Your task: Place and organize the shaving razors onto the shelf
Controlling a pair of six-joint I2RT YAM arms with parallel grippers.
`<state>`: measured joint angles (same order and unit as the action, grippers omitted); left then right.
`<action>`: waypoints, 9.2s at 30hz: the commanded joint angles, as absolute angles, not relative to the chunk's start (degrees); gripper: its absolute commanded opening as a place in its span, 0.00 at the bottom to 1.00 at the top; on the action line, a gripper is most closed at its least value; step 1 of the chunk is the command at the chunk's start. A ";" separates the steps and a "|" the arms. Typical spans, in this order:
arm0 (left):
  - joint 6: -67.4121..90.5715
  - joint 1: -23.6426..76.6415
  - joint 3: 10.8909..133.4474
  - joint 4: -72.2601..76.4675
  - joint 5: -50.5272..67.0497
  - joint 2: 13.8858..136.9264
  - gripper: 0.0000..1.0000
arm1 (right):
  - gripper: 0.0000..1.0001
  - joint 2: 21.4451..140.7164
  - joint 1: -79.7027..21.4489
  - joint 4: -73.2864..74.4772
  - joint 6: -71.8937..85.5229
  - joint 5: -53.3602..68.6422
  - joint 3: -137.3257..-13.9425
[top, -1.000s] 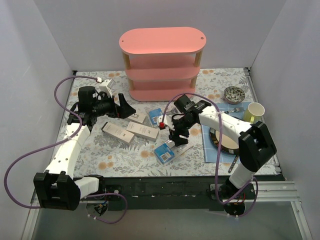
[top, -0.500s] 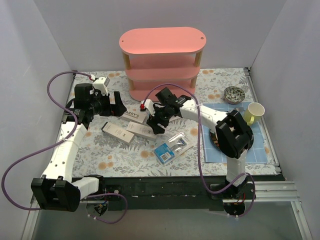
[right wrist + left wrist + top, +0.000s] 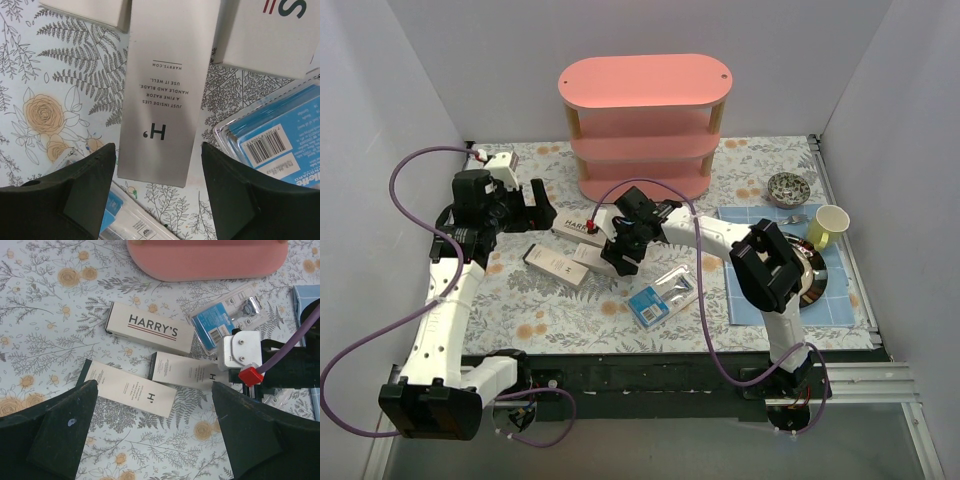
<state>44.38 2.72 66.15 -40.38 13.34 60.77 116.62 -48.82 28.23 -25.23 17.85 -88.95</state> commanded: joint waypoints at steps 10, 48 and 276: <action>43.33 2.29 68.91 -39.82 11.69 60.73 0.98 | 0.60 118.74 -49.04 27.42 -26.46 19.51 -89.83; -47.37 15.46 47.20 -23.23 48.25 64.95 0.98 | 0.43 105.30 -31.02 35.94 -19.51 58.72 -82.71; -3.52 27.86 41.31 16.96 13.80 63.19 0.96 | 0.01 101.25 -20.39 -5.27 13.09 9.84 -84.11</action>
